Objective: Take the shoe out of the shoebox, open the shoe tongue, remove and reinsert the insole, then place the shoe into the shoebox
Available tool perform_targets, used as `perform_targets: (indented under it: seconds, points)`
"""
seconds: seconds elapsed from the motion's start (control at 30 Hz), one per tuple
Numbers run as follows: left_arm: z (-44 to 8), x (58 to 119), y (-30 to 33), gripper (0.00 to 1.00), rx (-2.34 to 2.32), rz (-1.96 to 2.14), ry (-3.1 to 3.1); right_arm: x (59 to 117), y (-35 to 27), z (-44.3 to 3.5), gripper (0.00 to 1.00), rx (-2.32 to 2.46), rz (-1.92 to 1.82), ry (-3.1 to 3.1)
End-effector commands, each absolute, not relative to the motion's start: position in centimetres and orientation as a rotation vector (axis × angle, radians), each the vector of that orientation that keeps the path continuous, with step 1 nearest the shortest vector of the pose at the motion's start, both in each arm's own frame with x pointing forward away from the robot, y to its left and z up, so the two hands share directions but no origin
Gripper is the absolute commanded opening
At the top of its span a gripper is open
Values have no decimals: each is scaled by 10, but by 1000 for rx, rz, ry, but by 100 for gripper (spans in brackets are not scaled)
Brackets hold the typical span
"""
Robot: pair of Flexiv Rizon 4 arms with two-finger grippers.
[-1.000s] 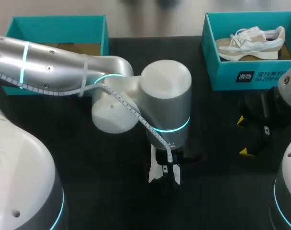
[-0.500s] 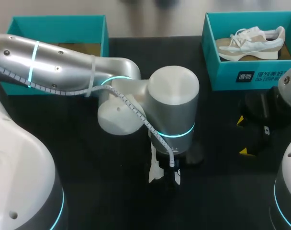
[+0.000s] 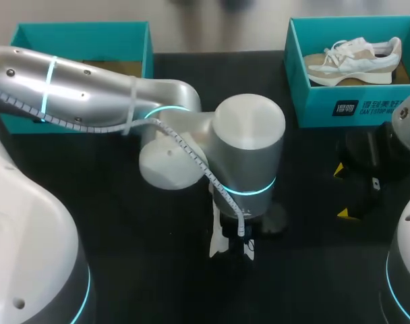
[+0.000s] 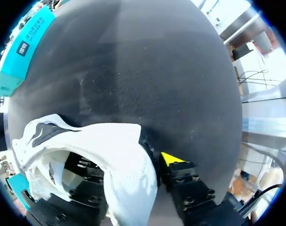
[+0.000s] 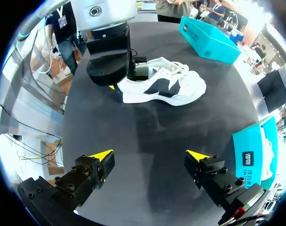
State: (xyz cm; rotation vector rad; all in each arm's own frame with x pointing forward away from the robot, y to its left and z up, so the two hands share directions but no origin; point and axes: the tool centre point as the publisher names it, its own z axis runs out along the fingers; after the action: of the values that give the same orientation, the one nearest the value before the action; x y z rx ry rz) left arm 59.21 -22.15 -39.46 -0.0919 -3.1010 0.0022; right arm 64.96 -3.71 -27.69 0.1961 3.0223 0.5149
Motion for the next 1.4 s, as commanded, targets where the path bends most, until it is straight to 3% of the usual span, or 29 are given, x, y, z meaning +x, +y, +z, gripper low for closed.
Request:
perform_targets:
  seconds: [0.03,0.57,1.4]
  points:
    - [-394,593,-223,0,-100,-4,-3110,649,-36,-277,100,197,511,3022]
    - [-344,613,-200,0,-47,-11,-3091,649,-36,-277,100,197,511,3022]
    - [-159,689,-167,0,83,-34,-3102,649,-36,-277,100,197,511,3022]
